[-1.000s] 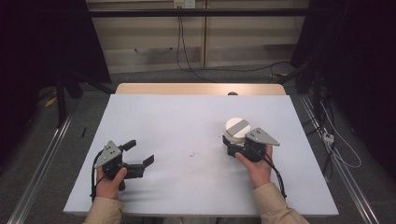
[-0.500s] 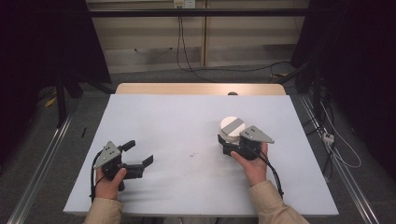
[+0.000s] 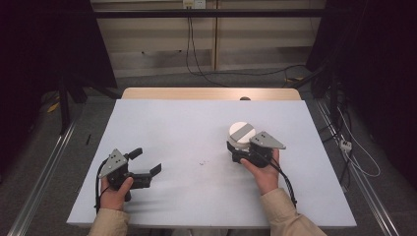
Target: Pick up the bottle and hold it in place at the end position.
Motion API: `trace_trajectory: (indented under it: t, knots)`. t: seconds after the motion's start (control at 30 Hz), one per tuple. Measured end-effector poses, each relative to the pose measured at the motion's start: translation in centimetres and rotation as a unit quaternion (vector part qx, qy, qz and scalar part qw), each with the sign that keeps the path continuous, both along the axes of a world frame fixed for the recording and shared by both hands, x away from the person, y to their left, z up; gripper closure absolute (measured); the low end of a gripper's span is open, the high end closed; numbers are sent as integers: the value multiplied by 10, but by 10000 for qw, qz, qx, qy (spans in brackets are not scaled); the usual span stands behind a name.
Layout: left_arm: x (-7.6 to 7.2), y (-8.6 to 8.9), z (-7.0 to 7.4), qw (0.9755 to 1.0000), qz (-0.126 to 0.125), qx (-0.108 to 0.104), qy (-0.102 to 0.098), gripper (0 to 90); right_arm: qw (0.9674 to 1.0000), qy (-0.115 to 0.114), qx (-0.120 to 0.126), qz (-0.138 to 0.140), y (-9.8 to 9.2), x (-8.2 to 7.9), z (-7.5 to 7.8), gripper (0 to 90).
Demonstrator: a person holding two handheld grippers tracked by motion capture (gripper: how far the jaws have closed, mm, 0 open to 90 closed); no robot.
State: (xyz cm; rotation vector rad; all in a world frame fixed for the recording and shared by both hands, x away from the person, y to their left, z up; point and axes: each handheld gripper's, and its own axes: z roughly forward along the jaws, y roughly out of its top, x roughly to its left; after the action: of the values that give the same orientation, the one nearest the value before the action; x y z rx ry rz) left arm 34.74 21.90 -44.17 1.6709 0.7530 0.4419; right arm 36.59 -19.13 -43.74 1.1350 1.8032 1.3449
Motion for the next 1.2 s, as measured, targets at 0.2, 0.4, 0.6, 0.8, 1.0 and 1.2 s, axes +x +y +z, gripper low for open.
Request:
trace_trajectory:
  t: [0.2, 0.4, 0.6, 0.8, 1.0, 1.2]
  knots:
    - [0, 0, 0, 10000, 2, 2, -7, 36, 10000, -5, -23, 33, 6, 5, 2, 184]
    - [0, 0, 0, 10000, -10, 3, 8, 36, 10000, -5, -35, 64, 13, 11, 3, 184]
    - [1, 0, -1, 10000, -7, 12, 30, 36, 10000, 29, -28, 63, 18, 18, 0, 184]
    - [1, -1, -1, 10000, -43, 24, 21, 36, 9999, 78, -32, 101, 24, 24, -3, 184]
    - [1, -1, -2, 10000, -28, 10, 35, 37, 9999, 70, 4, 107, 31, 29, -5, 184]
    - [1, -2, -2, 10000, -38, 10, 50, 37, 9999, 91, -33, 103, 35, 33, -7, 184]
